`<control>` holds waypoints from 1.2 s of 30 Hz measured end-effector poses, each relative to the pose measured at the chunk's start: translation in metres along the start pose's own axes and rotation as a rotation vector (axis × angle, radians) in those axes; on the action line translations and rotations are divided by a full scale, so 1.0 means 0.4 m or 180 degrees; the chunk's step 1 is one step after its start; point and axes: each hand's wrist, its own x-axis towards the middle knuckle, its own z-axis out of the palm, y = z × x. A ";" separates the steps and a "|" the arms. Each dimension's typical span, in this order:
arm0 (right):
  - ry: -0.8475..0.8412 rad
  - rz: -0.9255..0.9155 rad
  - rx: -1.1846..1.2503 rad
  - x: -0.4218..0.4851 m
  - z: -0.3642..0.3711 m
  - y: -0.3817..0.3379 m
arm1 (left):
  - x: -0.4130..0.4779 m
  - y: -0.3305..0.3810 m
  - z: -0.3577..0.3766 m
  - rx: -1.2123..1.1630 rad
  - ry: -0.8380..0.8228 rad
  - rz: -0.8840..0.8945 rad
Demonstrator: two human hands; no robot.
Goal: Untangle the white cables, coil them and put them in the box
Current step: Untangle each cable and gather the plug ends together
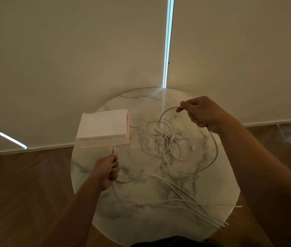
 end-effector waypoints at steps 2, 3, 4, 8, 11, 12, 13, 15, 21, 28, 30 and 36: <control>-0.0139 -0.0194 -0.0092 -0.017 -0.003 -0.002 | 0.001 0.007 0.014 -0.0318 -0.0109 0.0046; -0.0318 -0.0196 -0.0019 -0.028 0.010 0.005 | 0.000 0.008 0.027 -0.0508 -0.0188 0.0046; -0.0518 -0.0143 0.0050 -0.040 0.032 0.017 | -0.002 0.006 0.043 -0.0684 -0.0260 0.0024; -0.0442 0.0050 0.0114 -0.081 0.152 0.086 | -0.013 -0.026 0.105 -0.1081 -0.0475 -0.0255; -0.0142 -0.0117 0.0007 -0.105 0.218 0.130 | -0.011 -0.052 0.127 -0.1130 -0.0504 -0.0366; -0.0153 -0.0215 -0.0146 -0.116 0.234 0.142 | -0.008 -0.057 0.129 -0.1126 -0.0498 -0.0362; -0.0196 -0.0316 -0.0311 -0.130 0.249 0.155 | -0.006 -0.062 0.129 -0.1127 -0.0499 -0.0367; -0.0312 -0.0512 -0.0576 -0.162 0.275 0.176 | -0.006 -0.069 0.130 -0.1170 -0.0532 -0.0423; -0.0710 -0.0924 -0.1097 -0.226 0.300 0.212 | 0.000 -0.073 0.118 -0.1337 -0.0516 -0.0473; -0.1486 -0.1002 -0.1248 -0.263 0.268 0.189 | 0.007 -0.069 0.102 -0.1386 -0.0738 -0.0426; -0.1736 -0.0964 -0.1254 -0.271 0.260 0.182 | 0.005 -0.066 0.098 -0.1383 -0.0815 -0.0373; -0.2337 -0.0742 -0.1259 -0.275 0.243 0.174 | 0.006 -0.065 0.096 -0.1302 -0.0923 -0.0305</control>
